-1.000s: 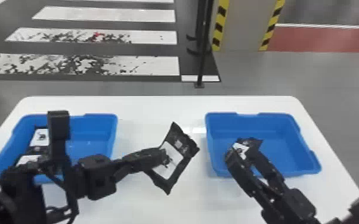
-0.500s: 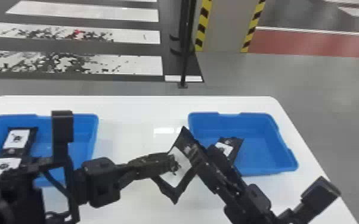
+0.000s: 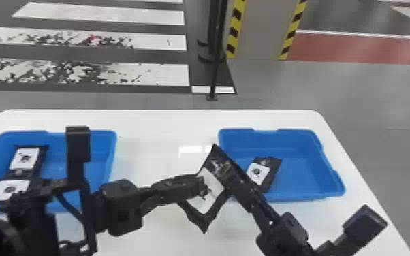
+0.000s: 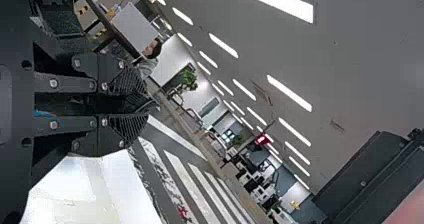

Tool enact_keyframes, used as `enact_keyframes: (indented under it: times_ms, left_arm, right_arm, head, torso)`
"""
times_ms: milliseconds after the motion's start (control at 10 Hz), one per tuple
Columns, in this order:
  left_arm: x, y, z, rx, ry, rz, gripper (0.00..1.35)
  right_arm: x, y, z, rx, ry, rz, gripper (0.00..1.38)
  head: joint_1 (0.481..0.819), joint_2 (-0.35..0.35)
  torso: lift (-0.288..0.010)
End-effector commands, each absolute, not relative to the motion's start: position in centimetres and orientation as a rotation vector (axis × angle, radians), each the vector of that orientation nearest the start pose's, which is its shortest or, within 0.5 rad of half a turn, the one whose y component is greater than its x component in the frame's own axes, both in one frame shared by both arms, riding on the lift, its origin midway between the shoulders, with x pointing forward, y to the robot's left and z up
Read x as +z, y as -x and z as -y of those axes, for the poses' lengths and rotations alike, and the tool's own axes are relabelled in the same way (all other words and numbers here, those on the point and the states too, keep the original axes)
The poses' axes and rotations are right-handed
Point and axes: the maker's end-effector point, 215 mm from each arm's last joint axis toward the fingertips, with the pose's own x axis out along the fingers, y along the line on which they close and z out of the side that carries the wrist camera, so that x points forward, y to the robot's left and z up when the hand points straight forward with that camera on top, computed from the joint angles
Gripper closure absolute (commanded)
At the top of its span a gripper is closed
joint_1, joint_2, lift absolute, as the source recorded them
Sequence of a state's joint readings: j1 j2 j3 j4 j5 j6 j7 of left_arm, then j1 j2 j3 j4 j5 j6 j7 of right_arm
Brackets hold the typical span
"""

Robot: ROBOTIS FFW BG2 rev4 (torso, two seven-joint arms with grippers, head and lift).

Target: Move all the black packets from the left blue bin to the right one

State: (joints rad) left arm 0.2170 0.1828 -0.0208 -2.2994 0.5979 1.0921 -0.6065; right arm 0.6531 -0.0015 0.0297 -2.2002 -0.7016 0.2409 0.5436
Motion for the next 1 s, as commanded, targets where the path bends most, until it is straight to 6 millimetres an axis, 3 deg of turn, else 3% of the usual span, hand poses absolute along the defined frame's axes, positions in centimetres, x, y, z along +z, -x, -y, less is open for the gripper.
enact_keyframes:
  times_ms: [0, 100, 200, 300, 400, 700, 900]
  left_arm:
    - [-30.4, -37.0, -2.2, -1.014, 0.447, -0.533, 1.21]
    - [-30.4, -37.1, -2.6, -0.994, 0.473, -0.523, 1.01]
    - [-30.5, -37.3, -3.4, -0.967, 0.494, -0.512, 0.59]
    - [-31.0, -37.1, -3.9, -0.952, 0.507, -0.521, 0.21]
    - [-31.6, -36.7, -4.5, -0.939, 0.523, -0.531, 0.08]
    - [-32.1, -35.8, -6.7, -0.891, 0.562, -0.525, 0.14]
    - [-31.9, -35.7, -7.1, -0.884, 0.568, -0.519, 0.14]
  right_arm:
    - [-29.3, -36.2, 8.1, 0.628, -0.806, -0.065, 1.28]
    - [-29.0, -36.4, 8.1, 0.63, -0.812, -0.058, 1.28]
    - [-29.2, -36.9, 8.7, 0.62, -0.796, -0.054, 1.28]
    - [-29.7, -38.0, 10.5, 0.59, -0.756, -0.048, 1.28]
    - [-30.3, -39.3, 12.3, 0.562, -0.729, -0.041, 1.28]
    - [-33.9, -46.0, 20.2, 0.439, -0.582, -0.035, 1.28]
    - [-36.4, -49.1, 25.5, 0.349, -0.514, -0.063, 1.28]
  head:
    - [0.695, -0.104]
    - [0.695, -0.1]
    - [0.695, -0.092]
    - [0.695, -0.085]
    - [0.695, -0.091]
    - [0.695, -0.146]
    - [0.695, -0.192]
  torso:
    - [-0.14]
    - [-0.14]
    - [-0.14]
    - [-0.14]
    - [-0.14]
    - [-0.14]
    - [-0.14]
